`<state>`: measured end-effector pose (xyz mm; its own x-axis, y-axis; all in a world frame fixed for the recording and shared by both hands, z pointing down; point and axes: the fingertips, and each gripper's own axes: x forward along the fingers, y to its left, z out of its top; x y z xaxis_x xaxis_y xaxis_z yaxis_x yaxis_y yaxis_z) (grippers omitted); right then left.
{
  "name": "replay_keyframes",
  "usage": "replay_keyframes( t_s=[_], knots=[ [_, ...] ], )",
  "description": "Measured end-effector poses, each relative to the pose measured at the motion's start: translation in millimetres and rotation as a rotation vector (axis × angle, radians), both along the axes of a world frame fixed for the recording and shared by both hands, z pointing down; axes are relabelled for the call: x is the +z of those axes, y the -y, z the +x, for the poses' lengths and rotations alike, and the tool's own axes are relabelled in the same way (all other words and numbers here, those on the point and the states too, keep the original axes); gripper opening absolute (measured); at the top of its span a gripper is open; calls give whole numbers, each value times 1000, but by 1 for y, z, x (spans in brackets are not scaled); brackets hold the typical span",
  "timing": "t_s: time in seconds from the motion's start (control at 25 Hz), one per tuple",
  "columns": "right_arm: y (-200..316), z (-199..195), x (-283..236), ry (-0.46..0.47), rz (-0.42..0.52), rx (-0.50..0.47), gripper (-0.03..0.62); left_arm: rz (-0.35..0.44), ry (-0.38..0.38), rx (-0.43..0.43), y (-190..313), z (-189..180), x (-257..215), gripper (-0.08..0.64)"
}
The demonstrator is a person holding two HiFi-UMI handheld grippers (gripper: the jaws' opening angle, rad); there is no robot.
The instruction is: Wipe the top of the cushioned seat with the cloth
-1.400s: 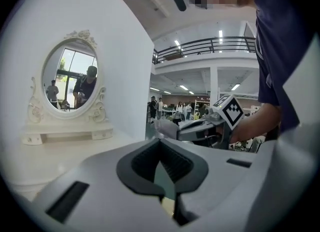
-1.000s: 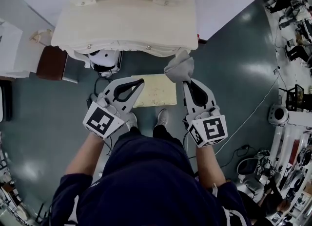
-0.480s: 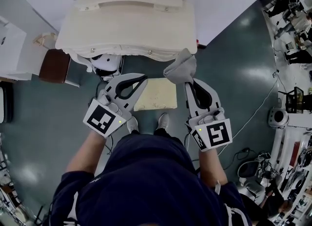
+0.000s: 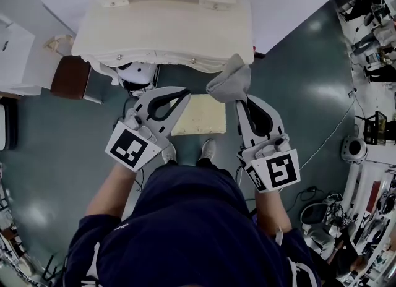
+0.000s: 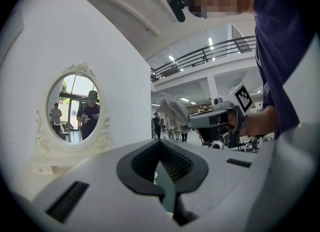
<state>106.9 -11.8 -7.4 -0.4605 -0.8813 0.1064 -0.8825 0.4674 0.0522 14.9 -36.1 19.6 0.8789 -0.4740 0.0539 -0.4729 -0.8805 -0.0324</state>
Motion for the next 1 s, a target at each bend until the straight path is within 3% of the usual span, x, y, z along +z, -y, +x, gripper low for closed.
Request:
replay_keyframes(
  t_s=[1.0],
  knots=[
    [2,-15,9,-24,-23,-62,37,-7,-1,-28,-4,-4,2,7]
  ],
)
